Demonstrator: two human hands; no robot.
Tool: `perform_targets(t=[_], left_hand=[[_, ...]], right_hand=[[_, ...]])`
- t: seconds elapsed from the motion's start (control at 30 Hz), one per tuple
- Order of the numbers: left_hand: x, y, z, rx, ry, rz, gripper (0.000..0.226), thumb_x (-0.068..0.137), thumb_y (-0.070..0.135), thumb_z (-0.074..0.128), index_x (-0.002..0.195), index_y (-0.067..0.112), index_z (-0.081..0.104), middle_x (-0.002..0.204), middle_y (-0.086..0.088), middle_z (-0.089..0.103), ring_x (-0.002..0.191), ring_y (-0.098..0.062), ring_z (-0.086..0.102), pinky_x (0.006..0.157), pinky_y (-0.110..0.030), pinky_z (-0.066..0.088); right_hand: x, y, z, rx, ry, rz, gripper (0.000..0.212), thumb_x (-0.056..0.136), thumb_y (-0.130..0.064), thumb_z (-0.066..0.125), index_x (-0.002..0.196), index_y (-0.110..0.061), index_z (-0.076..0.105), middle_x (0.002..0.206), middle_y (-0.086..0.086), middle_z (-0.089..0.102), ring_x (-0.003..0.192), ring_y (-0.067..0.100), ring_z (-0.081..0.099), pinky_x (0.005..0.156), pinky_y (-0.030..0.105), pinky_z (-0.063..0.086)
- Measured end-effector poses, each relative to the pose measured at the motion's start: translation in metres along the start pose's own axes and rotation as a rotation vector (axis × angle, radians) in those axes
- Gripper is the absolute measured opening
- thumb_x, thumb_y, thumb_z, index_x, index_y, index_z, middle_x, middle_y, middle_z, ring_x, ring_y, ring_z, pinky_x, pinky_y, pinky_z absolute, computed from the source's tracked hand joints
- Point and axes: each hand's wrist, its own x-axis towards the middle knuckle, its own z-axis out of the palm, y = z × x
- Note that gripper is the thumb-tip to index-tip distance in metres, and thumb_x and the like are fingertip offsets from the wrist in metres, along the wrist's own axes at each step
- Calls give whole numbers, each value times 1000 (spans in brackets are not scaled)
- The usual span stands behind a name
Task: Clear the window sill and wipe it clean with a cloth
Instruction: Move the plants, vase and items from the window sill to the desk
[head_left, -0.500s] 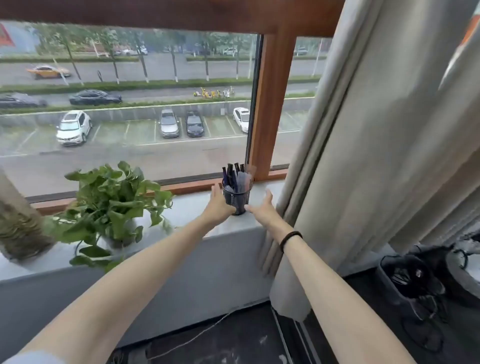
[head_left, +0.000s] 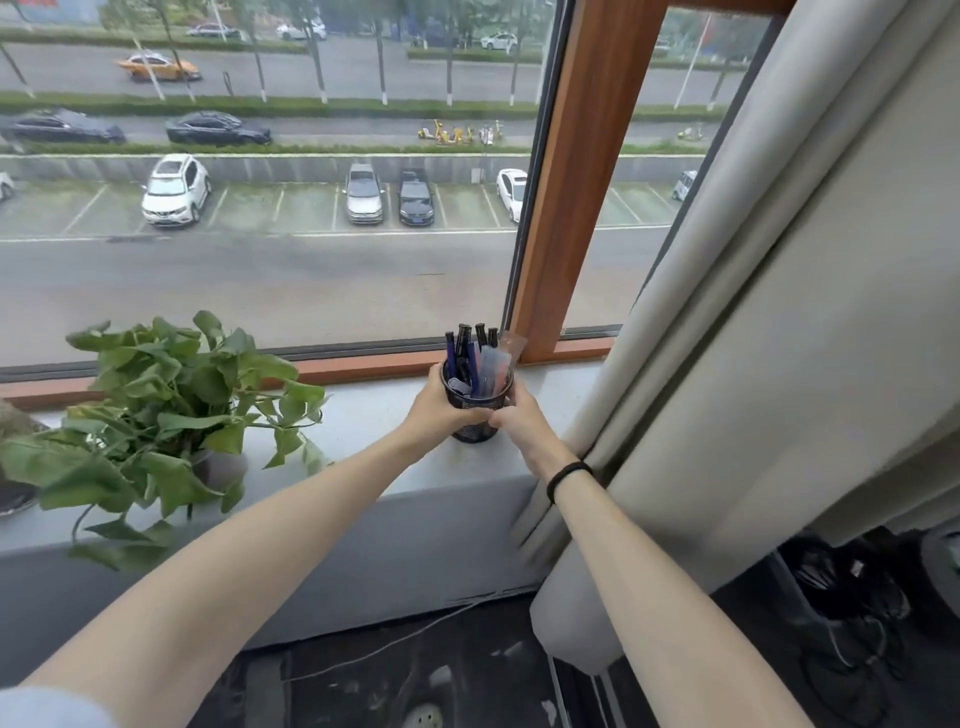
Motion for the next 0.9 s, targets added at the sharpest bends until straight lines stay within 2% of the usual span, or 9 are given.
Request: perform_targets(t=[0.13,0.27,0.4,0.57,0.63,0.7,0.77,0.83,0.9], left_hand=[[-11,8,0,-16,108,29,92,45,33,87,125,18,44,113,6,62,107,-10,60,93,-32,49],[-34,28,3,-30,195,83,92,43,33,86,122,16,43,109,7,61,103,-8,59,89,-26,49],[-62,44,1,19,283,95,88,52,24,90,121,14,36,105,12,56,103,-9,57,84,-23,46],[-112,61,-26,69,434,124,85,54,28,91,119,16,37,107,8,57,102,-8,57,78,-18,43],[-140,64,-39,79,510,140,87,51,32,91,117,17,37,109,5,58,101,-7,58,78,-17,44],[-169,64,-55,84,575,142,91,47,36,90,116,17,34,107,6,59,100,-9,59,83,-21,47],[-201,60,-73,103,655,117,88,50,30,90,115,18,33,102,10,57,102,-13,59,88,-30,49],[-235,54,-91,124,738,91,82,56,23,90,115,19,33,102,10,56,105,-15,57,93,-32,47],[-265,49,-104,159,792,71,80,62,22,88,120,15,34,107,8,52,108,-14,54,93,-29,43]], right_hand=[[-5,-9,-4,2,-83,-77,76,69,25,38,129,-21,45,105,-9,63,91,-3,58,69,10,46],[-25,-29,-8,21,-143,-134,73,72,24,38,121,-29,45,103,-10,62,93,-1,57,74,12,48],[-45,-38,-4,60,-180,-183,73,71,24,37,123,-26,49,103,-7,64,100,13,58,74,16,49],[-87,-68,20,120,-326,-285,69,67,14,56,129,-16,51,98,-10,65,82,-4,61,66,9,47],[-107,-77,36,132,-376,-306,75,56,3,52,127,-20,52,97,-9,66,83,-2,61,65,9,47],[-121,-84,58,151,-417,-307,72,55,-3,43,123,-19,56,95,-5,67,78,1,60,62,9,47],[-138,-89,82,180,-472,-283,54,66,-4,41,115,-18,60,87,-3,64,66,-1,58,58,9,45],[-158,-93,112,202,-519,-260,30,86,-5,40,106,-16,60,83,-4,63,60,-4,58,59,13,44],[-173,-91,139,193,-554,-238,27,95,-11,40,112,-16,59,93,-4,64,75,-2,60,67,16,45]])
